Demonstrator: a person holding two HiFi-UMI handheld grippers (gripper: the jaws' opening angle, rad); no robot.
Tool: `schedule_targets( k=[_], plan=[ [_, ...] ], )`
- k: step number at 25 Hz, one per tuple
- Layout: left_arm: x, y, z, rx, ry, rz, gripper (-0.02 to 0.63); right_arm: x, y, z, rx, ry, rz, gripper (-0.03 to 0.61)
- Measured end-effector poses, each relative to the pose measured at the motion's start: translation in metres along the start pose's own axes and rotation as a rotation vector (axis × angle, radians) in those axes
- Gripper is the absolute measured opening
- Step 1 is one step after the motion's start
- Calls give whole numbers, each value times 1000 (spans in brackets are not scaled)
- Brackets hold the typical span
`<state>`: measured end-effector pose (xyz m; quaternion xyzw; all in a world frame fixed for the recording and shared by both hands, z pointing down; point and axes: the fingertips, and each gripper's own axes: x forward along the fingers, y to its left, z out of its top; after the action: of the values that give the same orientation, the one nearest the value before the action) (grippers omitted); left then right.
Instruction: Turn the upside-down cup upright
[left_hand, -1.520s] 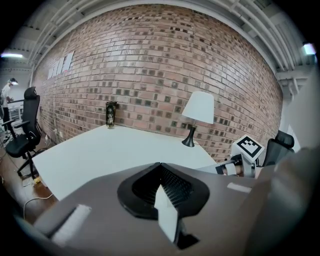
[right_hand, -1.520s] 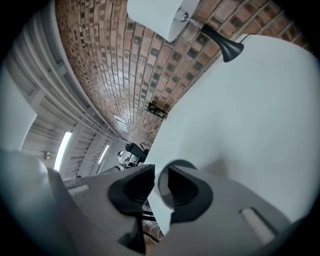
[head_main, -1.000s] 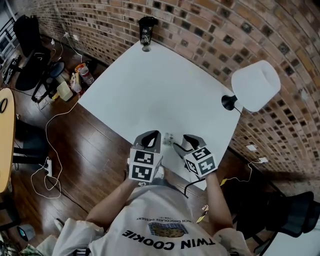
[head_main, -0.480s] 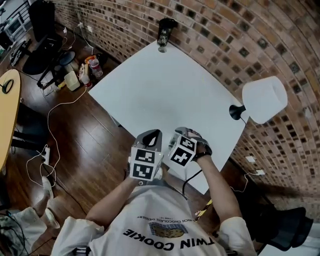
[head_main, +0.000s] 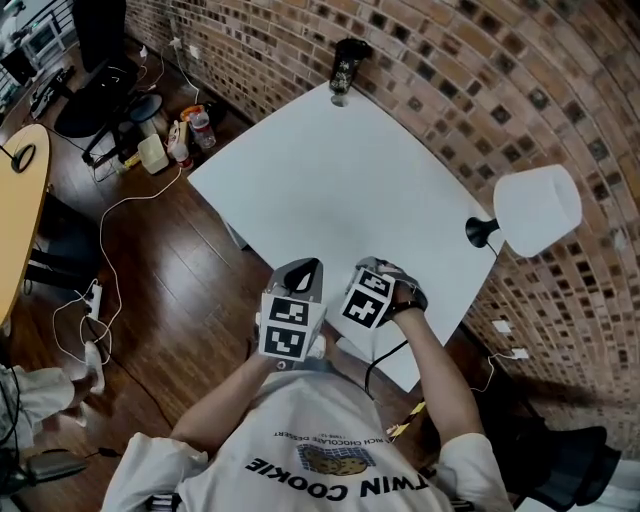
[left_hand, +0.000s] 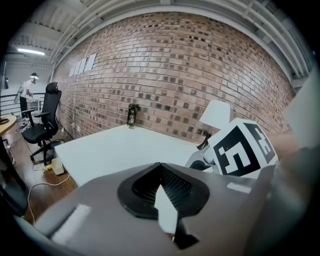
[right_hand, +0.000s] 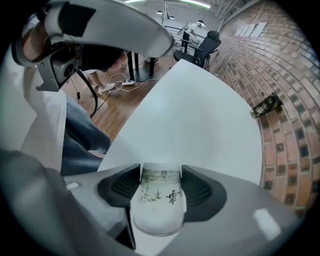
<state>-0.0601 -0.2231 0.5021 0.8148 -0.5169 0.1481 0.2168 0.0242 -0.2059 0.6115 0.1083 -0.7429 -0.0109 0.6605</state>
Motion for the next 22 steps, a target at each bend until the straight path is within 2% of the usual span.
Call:
schedule_targets(
  k=[3, 6, 12, 16, 22],
  plan=[
    [2, -5, 1, 8, 1, -11, 5, -14, -6, 0, 62, -65, -24, 258],
    [6, -13, 2, 20, 3, -27, 5, -34, -14, -3, 165, -164, -52, 256],
    [17, -33, 6, 50, 11, -64, 5, -61, -42, -21, 403, -394, -211, 256],
    [24, -46, 8, 78, 19, -85, 5, -69, -51, -35, 569, -552, -292, 256],
    [30, -62, 8, 113, 32, -103, 5, -84, -59, -49, 760, -800, -397, 256]
  ],
)
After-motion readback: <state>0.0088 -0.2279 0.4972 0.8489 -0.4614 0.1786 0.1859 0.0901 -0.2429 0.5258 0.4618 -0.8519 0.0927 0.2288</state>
